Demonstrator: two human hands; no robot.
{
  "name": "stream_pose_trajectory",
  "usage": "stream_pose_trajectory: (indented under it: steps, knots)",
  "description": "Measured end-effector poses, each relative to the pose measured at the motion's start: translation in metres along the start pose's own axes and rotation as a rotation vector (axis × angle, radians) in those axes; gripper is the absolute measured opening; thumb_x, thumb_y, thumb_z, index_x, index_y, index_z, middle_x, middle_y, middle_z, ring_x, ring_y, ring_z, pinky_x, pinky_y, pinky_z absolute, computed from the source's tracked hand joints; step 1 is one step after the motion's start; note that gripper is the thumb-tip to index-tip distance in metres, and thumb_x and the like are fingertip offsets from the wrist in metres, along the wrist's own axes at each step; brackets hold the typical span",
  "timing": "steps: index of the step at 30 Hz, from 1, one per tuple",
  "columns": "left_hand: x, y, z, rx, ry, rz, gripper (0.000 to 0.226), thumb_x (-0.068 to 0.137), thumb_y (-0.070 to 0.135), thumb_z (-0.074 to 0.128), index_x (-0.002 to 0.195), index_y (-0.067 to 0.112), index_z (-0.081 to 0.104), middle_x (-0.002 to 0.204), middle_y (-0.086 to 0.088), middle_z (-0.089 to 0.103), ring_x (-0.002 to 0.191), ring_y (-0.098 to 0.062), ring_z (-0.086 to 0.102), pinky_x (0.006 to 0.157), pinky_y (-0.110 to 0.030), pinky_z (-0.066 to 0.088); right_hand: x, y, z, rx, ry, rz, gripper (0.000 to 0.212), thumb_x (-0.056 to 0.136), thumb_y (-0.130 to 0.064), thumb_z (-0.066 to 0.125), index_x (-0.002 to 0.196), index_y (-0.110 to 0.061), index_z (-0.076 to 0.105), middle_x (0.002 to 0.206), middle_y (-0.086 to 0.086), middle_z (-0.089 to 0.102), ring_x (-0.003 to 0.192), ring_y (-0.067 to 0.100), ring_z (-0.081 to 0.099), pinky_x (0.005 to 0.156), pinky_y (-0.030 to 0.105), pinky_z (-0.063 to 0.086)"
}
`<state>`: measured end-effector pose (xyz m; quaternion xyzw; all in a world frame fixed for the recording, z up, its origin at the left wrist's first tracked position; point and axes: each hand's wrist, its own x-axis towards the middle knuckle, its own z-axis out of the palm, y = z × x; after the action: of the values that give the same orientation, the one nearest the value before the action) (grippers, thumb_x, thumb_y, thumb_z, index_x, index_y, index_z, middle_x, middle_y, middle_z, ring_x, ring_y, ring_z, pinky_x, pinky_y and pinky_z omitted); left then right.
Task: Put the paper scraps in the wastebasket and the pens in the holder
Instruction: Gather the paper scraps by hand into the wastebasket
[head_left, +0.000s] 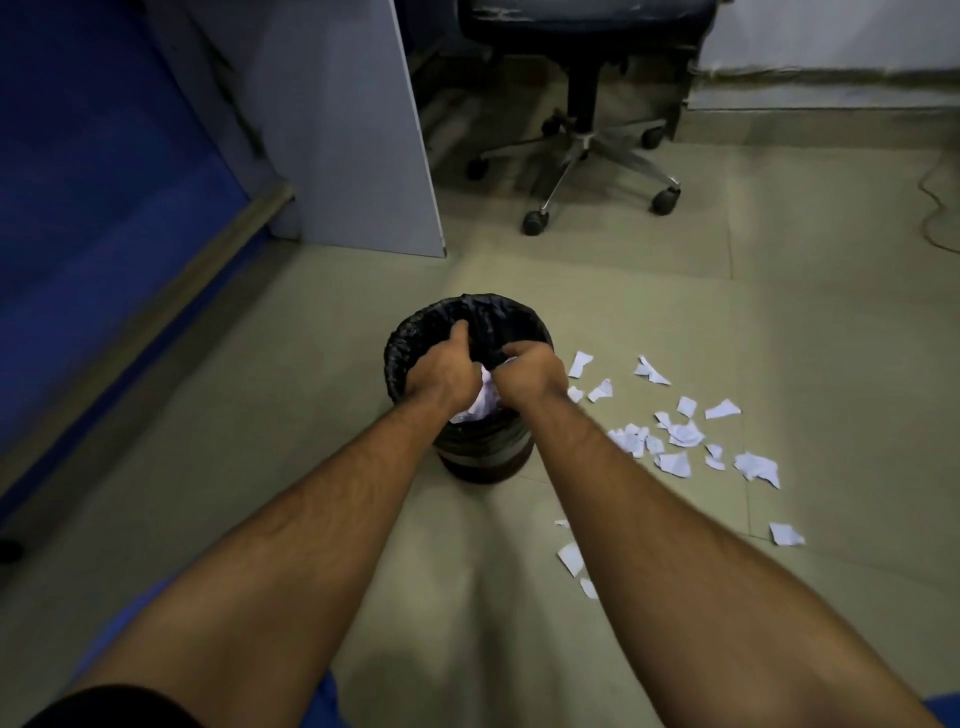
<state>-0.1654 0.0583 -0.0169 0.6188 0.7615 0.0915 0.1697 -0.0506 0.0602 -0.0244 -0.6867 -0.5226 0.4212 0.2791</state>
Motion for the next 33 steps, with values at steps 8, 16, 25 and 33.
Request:
stream_pose_trajectory:
  steps: [8, 16, 25, 33]
  knots:
    - [-0.016, 0.045, 0.015, -0.303, 0.197, 0.243, 0.02, 0.087, 0.018, 0.055, 0.103, 0.016, 0.068, 0.092, -0.001, 0.073, 0.086, -0.021, 0.067, 0.077, -0.033, 0.054, 0.01, 0.031, -0.022, 0.356, 0.356, 0.095, 0.017, 0.079, -0.027, 0.058, 0.087, -0.024, 0.072, 0.082, -0.006, 0.073, 0.081, 0.021, 0.07, 0.08, 0.035, 0.058]
    - [-0.027, 0.105, 0.107, -0.413, 0.029, 0.304, 0.03, 0.09, 0.003, 0.046, 0.107, 0.013, 0.069, 0.109, -0.004, 0.07, 0.093, -0.019, 0.065, 0.071, -0.01, 0.034, 0.025, 0.131, -0.056, 0.291, 0.488, 0.274, 0.023, 0.08, -0.029, 0.051, 0.082, -0.018, 0.071, 0.08, -0.002, 0.074, 0.081, 0.026, 0.071, 0.073, 0.032, 0.056]
    - [-0.001, 0.1, 0.247, -0.188, -0.134, 0.275, 0.045, 0.09, 0.012, 0.051, 0.135, 0.016, 0.048, 0.136, -0.01, 0.052, 0.124, -0.032, 0.05, 0.103, -0.042, 0.043, 0.049, 0.305, -0.049, -0.433, 0.473, 0.151, 0.071, 0.079, -0.045, 0.065, 0.135, -0.004, 0.052, 0.14, 0.026, 0.05, 0.133, 0.046, 0.044, 0.107, 0.051, 0.038]
    - [0.09, 0.097, 0.32, 0.087, 0.213, 0.183, 0.044, 0.082, 0.018, 0.059, 0.125, 0.014, 0.057, 0.128, -0.016, 0.057, 0.116, -0.037, 0.056, 0.092, -0.046, 0.045, 0.07, 0.365, -0.039, -0.628, 0.417, -0.022, 0.092, 0.084, -0.073, 0.046, 0.154, -0.016, 0.028, 0.161, 0.014, 0.027, 0.15, 0.032, 0.02, 0.122, 0.048, 0.01]
